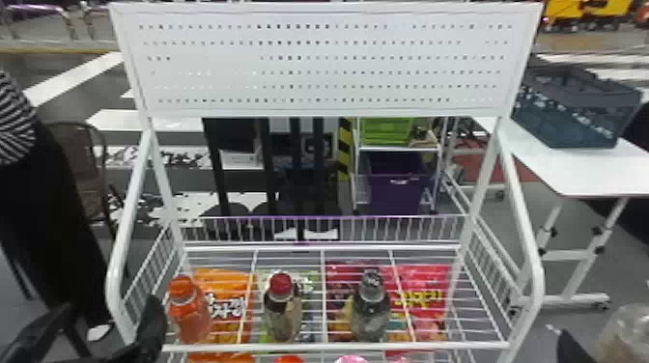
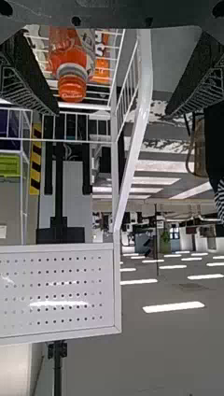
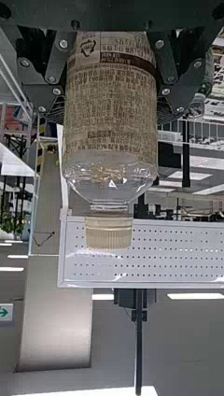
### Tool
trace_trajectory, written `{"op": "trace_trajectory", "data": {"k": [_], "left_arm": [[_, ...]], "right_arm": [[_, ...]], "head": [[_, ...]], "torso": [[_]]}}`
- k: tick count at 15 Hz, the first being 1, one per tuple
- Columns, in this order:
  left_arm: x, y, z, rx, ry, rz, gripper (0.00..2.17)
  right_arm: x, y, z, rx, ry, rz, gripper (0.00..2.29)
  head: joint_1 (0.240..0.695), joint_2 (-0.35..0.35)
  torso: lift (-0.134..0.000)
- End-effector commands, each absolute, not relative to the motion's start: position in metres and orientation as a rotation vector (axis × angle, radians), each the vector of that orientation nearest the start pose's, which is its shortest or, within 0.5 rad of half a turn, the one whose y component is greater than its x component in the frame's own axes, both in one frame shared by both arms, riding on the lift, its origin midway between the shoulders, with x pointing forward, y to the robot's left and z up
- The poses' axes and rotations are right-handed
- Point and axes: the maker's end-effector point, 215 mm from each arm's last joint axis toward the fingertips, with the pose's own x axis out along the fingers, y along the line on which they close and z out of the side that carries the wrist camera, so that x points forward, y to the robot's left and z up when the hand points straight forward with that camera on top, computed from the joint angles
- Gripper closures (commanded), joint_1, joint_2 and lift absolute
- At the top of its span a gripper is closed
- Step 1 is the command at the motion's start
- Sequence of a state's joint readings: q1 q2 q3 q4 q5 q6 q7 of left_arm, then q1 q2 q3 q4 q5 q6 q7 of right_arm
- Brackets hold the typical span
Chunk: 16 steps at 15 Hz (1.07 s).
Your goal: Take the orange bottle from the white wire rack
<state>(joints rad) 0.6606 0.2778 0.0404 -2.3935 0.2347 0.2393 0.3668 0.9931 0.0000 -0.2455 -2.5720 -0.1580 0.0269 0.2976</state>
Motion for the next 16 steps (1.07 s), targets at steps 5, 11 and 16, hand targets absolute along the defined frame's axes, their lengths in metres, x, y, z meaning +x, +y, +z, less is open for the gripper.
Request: {"op": "trace_trajectory", "data": {"k": [5, 11, 16], "left_arm": [[0.392, 0.267, -0.363, -0.076, 0.044, 0.159, 0.04], [0.404, 0.252, -0.412, -0.100, -0.026, 0.120, 0.04], [0.439, 0.249, -0.440, -0.068, -0.006, 0.097, 0.04]], "right_arm": [[0.321, -0.255, -0.239, -0.041, 0.015, 0.164, 1.16], [0.321, -0.255, -0.239, -0.040, 0.015, 0.165, 1.16], [0.318, -0.255, -0.239, -0.043, 0.008, 0.164, 1.16]], "head": [[0.499, 0.000], [0.499, 0.000], [0.499, 0.000]], "torso": [[0.000], [0.000], [0.000]]}}
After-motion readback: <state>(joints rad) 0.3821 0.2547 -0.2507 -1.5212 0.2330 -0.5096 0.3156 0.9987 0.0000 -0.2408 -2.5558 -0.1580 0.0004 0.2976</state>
